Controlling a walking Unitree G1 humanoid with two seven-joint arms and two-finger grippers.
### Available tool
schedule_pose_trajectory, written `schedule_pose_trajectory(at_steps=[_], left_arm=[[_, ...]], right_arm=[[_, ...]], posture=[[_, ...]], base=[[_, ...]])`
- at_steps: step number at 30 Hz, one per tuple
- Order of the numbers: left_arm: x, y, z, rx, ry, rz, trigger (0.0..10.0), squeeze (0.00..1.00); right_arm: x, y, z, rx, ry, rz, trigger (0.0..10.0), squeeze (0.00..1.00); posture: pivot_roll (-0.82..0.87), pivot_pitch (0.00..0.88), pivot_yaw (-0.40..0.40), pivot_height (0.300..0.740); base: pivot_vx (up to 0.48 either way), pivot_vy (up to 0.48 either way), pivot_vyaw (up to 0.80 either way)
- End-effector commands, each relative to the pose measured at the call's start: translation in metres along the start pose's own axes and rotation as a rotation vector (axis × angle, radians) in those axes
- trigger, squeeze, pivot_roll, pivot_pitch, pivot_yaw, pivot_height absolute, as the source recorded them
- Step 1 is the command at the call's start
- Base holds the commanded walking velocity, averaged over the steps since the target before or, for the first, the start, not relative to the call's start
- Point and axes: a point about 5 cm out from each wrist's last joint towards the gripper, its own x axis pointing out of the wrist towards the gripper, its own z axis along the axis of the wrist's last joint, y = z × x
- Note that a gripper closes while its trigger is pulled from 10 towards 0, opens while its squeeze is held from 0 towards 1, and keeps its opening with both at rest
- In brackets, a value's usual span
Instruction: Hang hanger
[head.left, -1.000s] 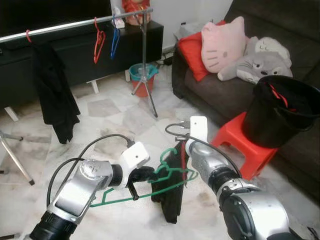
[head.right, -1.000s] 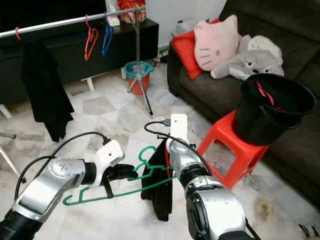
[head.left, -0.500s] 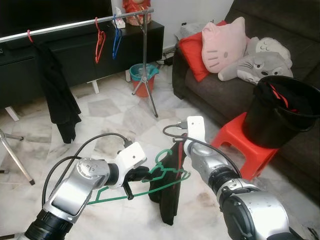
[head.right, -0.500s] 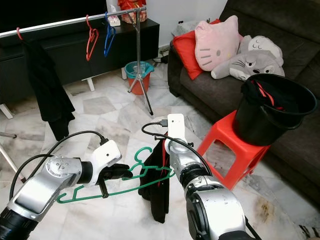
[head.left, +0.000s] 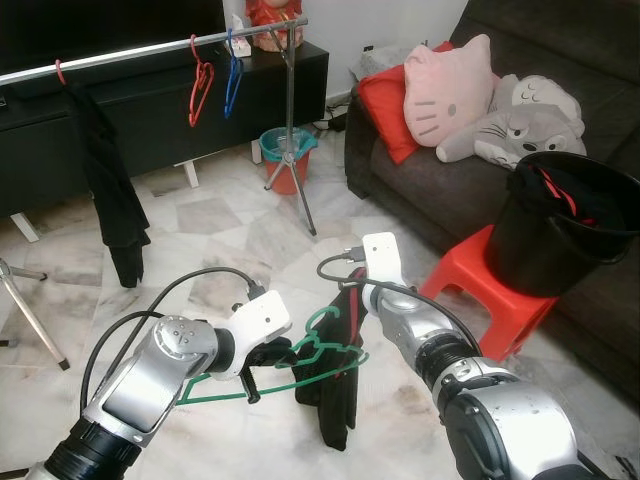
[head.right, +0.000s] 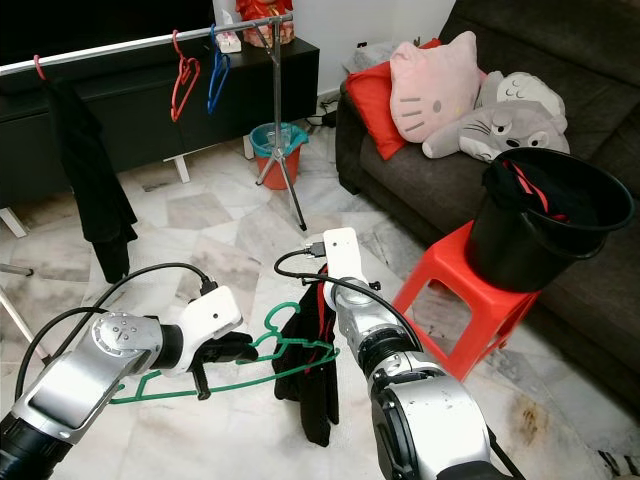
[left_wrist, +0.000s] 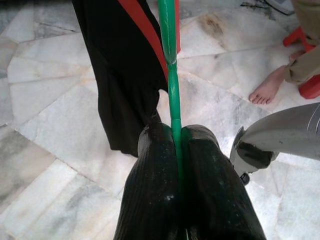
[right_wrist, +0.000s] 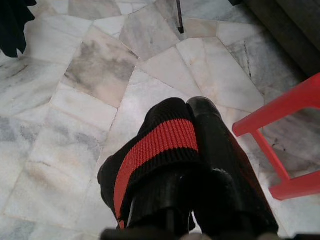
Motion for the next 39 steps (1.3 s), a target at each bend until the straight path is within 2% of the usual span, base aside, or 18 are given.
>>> schedule_pose_trajectory(at_steps=[1,6,15,20,29,35,39], left_arm=[[0.002,0.002,0.0,0.024,0.021,0.009,10.0,0.0],[0.002,0.003,-0.004,0.035,0.048,0.018,10.0,0.0],[0.005,0.011,-0.009,0.061,0.086,0.102,10.0,0.0],[0.006,0.017,-0.007,0.062,0.077,0.154,10.0,0.0],[0.009,0.013,-0.004,0.025,0.028,0.136,10.0,0.0],[0.008,0.007,0.002,-0.016,-0.028,0.094,10.0,0.0],[0.009,0.012,0.002,-0.02,-0.022,0.155,10.0,0.0]], right_arm=[[0.0,-0.002,0.003,-0.011,0.001,0.0,10.0,0.0],[0.0,-0.002,0.004,-0.017,0.002,0.008,10.0,0.0],[0.0,-0.001,0.004,-0.029,0.003,0.032,10.0,0.0],[0.0,0.0,0.004,-0.032,0.004,0.038,10.0,0.0],[0.0,0.001,0.002,-0.03,0.009,0.036,10.0,0.0],[0.0,-0.009,0.001,0.008,0.012,-0.04,10.0,0.0],[0.0,-0.014,0.001,0.025,0.01,-0.07,10.0,0.0]], posture=[[0.2,0.0,-0.091,0.74],[0.2,0.0,-0.091,0.74],[0.2,0.0,-0.093,0.74],[0.2,0.0,-0.094,0.74],[0.2,0.0,-0.095,0.74],[0.21,0.0,-0.098,0.74],[0.21,0.0,-0.097,0.74]], base=[[0.0,0.0,0.0],[0.0,0.0,0.0],[0.0,0.0,0.0],[0.0,0.0,0.0],[0.0,0.0,0.0],[0.0,0.0,0.0],[0.0,0.0,0.0]])
